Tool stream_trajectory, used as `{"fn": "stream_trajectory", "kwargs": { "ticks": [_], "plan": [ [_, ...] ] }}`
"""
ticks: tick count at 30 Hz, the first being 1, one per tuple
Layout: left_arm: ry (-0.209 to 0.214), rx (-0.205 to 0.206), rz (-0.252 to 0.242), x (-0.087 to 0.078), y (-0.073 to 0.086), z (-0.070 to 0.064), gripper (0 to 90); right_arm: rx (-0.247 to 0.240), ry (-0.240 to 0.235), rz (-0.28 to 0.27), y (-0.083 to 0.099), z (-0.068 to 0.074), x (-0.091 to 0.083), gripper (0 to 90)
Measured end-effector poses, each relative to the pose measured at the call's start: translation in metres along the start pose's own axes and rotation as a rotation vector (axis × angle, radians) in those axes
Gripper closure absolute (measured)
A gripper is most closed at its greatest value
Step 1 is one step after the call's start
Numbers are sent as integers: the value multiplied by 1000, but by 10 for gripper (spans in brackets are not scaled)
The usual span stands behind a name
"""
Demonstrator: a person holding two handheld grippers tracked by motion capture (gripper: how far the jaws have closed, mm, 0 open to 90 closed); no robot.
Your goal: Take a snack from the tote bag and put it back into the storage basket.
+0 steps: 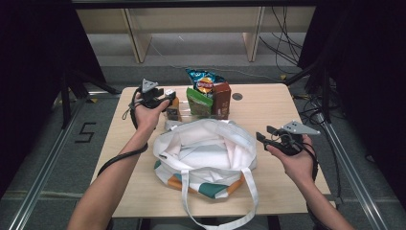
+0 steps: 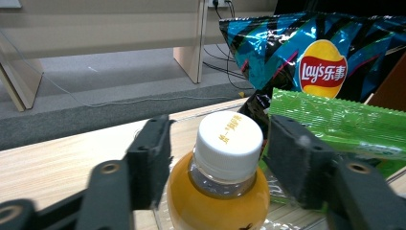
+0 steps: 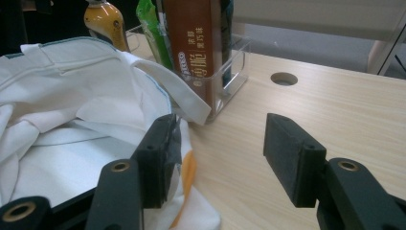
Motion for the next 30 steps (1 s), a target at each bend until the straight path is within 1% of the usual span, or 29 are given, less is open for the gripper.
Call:
{"fn": "stream_trajectory", "kwargs": {
  "ticks": [1, 2, 3, 4, 5, 6, 7, 10, 11, 12, 13, 14, 16, 18, 19, 20, 21, 22, 23, 25, 26, 27, 28, 29, 30],
  "plan": [
    [-5, 3, 3, -1, 0, 1, 376, 34, -1, 2, 1, 2, 0, 465],
    [-5, -1, 3, -2, -1, 1, 356, 11, 0, 2, 0, 0, 0, 465],
    [-3, -6, 4, -3, -1, 1, 341, 11, 0, 2, 0, 0, 0, 464],
    [-4, -22, 3, -4, -2, 1, 332, 11, 0, 2, 0, 0, 0, 464],
    [-5, -19, 3, -5, -2, 1, 322, 10, 0, 2, 0, 0, 0, 464],
    [-5, -25, 4, -7, -2, 0, 311, -3, 2, -1, 0, 0, 0, 465],
    [0, -13, -1, -8, -3, 0, 306, -2, 2, -1, 0, 0, 0, 464],
    [5, -15, -4, -13, -4, -3, 293, -3, 3, -3, 0, -1, 0, 465],
    [4, -25, -3, -15, -4, -4, 290, 21, 3, -4, 0, 1, 0, 465],
    [3, -22, -2, -17, -4, -4, 287, -1, 2, -2, 0, -1, 0, 464],
    [8, -22, -2, -19, -5, -5, 286, 11, 1, 0, 0, 0, -1, 465],
    [11, -16, -4, -21, -5, -5, 286, 11, 1, 1, 0, 0, -1, 464],
    [14, -22, -6, -26, -7, -7, 286, 11, 3, 2, 0, 0, 0, 464],
    [16, -17, -10, -32, -9, -8, 285, 13, -3, 1, 0, 0, 1, 464],
    [20, -26, -10, -35, -9, -9, 285, 3, 1, 1, 0, 0, 1, 464],
    [23, -27, -9, -37, -9, -10, 285, 19, -5, -1, 0, 1, 1, 464],
    [29, -25, -11, -39, -9, -11, 285, 8, 3, 1, 0, 0, 0, 464],
    [34, -8, -12, -42, -9, -11, 285, -1, 9, 1, 0, -1, -1, 464],
    [35, -18, -10, -45, -9, -12, 286, -7, 8, -3, -1, -1, -1, 464],
    [42, -11, -7, -51, -8, -14, 286, 14, -3, -2, 0, 0, -1, 464],
    [52, -22, -7, -53, -7, -15, 286, 19, -1, -2, 0, 0, -1, 464],
    [61, -26, -9, -56, -7, -15, 286, 45, -1, -6, 0, 2, -1, 465],
    [67, -23, -16, -58, -7, -15, 287, 41, 2, -3, 0, 1, -1, 464],
    [65, -33, -15, -60, -6, -17, 287, 40, 0, 2, 0, 1, -2, 465],
    [64, -18, -11, -63, -5, -16, 287, 29, 2, -6, 0, 0, -1, 464]
  ]
}}
Point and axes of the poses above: each handheld gripper's, and its own axes: x roughly forward along the jaws, y roughly out of its underside, z roughly to its left, the point moved 6 cm from there along x, roughly forward along the jaws, and after that the axes turned 12 degrees about -y, right-handed, at the moved point
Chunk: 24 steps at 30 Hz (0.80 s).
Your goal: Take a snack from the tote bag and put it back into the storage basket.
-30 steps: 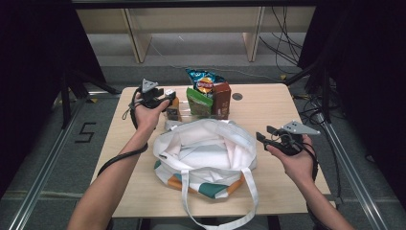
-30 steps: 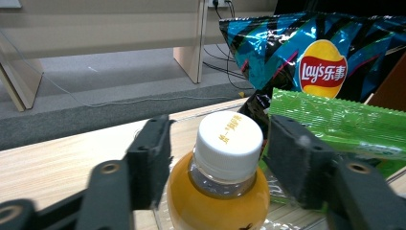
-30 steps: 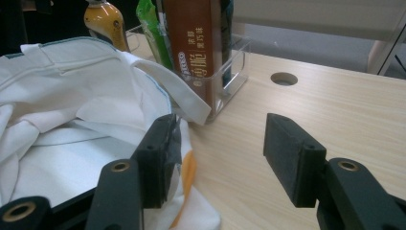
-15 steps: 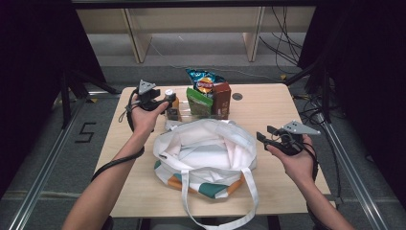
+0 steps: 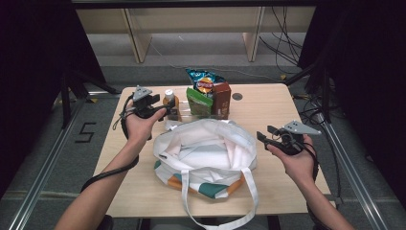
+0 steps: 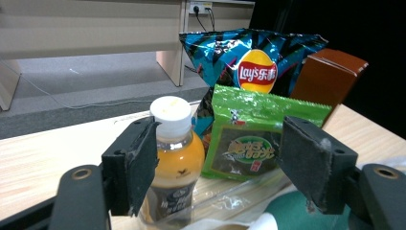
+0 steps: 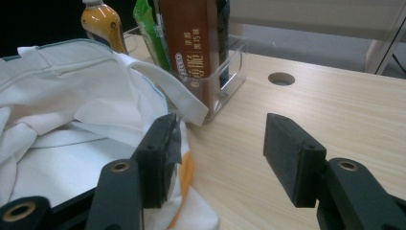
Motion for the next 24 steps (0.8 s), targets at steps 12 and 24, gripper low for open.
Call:
{"fn": "stream_trajectory", "kwargs": {
  "ticks": [12, 24],
  "plan": [
    [20, 13, 11, -34, 22, -1, 285, -24, 7, -8, -1, -3, -1, 464],
    [54, 22, 23, -64, 49, -5, 283, -19, -1, -13, -2, -2, 0, 463]
  ]
}}
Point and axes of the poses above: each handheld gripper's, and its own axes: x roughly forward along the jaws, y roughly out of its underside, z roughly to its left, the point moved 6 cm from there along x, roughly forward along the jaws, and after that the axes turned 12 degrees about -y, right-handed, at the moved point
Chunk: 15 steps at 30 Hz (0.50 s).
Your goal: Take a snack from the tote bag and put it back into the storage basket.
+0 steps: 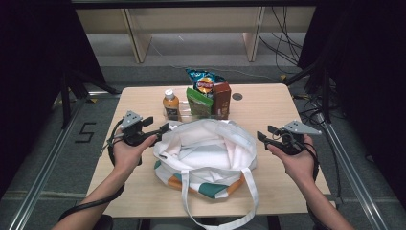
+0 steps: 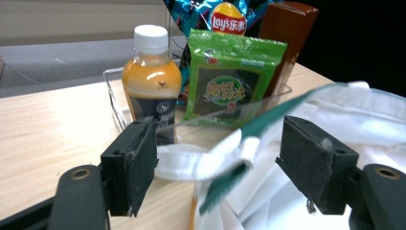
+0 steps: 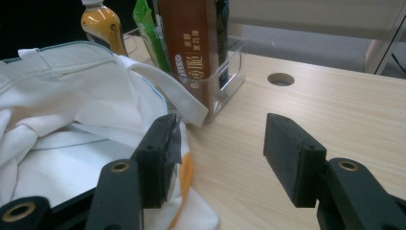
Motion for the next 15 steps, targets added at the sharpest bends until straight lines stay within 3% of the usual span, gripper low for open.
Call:
{"fn": "stream_trajectory", "kwargs": {
  "ticks": [7, 11, 13, 15],
  "plan": [
    [7, -8, 12, -11, 16, -3, 285, -5, 12, 13, 1, -1, 0, 464],
    [14, 9, 18, -16, 25, -5, 289, 29, 9, 18, 2, 3, 0, 464],
    [13, -17, 30, -18, 31, -8, 289, 8, -2, 20, 2, 2, 1, 463],
    [17, 13, 29, -18, 34, -9, 290, 34, 1, 24, 3, 4, 1, 464]
  ]
}}
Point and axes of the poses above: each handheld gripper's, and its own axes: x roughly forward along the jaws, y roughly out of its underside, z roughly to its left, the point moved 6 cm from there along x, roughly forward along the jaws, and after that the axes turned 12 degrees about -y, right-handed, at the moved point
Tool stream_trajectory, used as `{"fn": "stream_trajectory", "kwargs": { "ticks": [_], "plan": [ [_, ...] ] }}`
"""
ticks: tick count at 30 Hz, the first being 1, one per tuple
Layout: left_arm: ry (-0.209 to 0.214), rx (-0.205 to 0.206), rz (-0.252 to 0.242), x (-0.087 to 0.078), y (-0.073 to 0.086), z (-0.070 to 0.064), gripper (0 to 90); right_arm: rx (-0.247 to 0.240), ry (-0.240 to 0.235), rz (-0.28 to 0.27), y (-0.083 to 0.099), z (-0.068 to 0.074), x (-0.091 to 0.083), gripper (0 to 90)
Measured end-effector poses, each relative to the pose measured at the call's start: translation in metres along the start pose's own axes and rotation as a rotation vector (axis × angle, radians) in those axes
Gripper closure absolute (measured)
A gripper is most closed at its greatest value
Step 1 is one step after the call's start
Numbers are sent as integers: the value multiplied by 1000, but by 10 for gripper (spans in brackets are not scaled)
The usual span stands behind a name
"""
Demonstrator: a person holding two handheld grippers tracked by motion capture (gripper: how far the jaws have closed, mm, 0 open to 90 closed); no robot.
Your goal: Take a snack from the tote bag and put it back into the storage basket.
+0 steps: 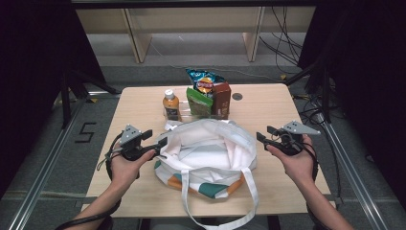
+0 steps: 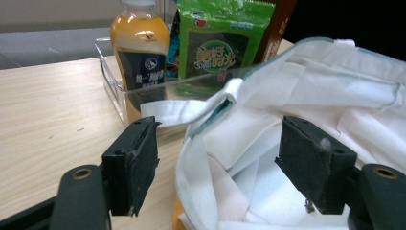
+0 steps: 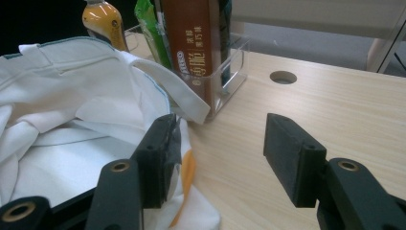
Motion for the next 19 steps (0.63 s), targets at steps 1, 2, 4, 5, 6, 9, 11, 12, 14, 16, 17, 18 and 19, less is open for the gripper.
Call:
{"fn": "stream_trajectory", "kwargs": {
  "ticks": [1, 2, 4, 5, 6, 9, 11, 12, 14, 16, 17, 18, 19],
  "plan": [
    [-6, 19, -1, 1, 1, 0, 291, -1, -1, -1, 0, 0, 0, 463],
    [-11, 11, 3, 1, 2, -2, 292, -17, 0, -1, 0, -1, 0, 463],
    [-5, 0, 5, 3, 3, -3, 293, -36, -4, -3, -1, -3, 1, 464],
    [-7, -13, 8, 3, 4, -4, 294, -46, 4, 3, 0, -4, 0, 464],
    [-7, 12, 6, 3, 4, -3, 296, -41, 4, 4, 0, -3, 0, 464],
    [-5, 0, 14, 3, 7, -2, 299, -7, -6, 10, 2, -1, 0, 464],
    [-5, -7, 17, 3, 8, -1, 301, 3, -11, 4, 1, -1, 0, 464],
    [-6, -26, 22, 3, 8, -1, 301, 5, -9, 4, 1, -1, 0, 464],
    [-7, -9, 22, 3, 8, 1, 301, -16, 3, -4, 1, -3, 0, 464],
    [-6, -13, 24, 3, 9, 3, 301, 5, 0, 2, 1, -1, 0, 464],
    [-8, -51, 32, 3, 10, 1, 301, -14, 5, -11, 1, -2, 1, 464],
    [-9, -20, 26, 3, 9, 4, 301, -16, 6, 1, 1, -2, 1, 464],
    [-7, -20, 23, 3, 9, 4, 302, -16, 7, 2, 1, -2, 1, 464]
  ]
}}
Point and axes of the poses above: each handheld gripper's, and its own axes: x roughly forward along the jaws, y roughly out of its underside, z roughly to its left, the point moved 6 cm from there along x, roughly forward along the jaws, and after that the axes turned 12 degrees about -y, right-handed, at the moved point
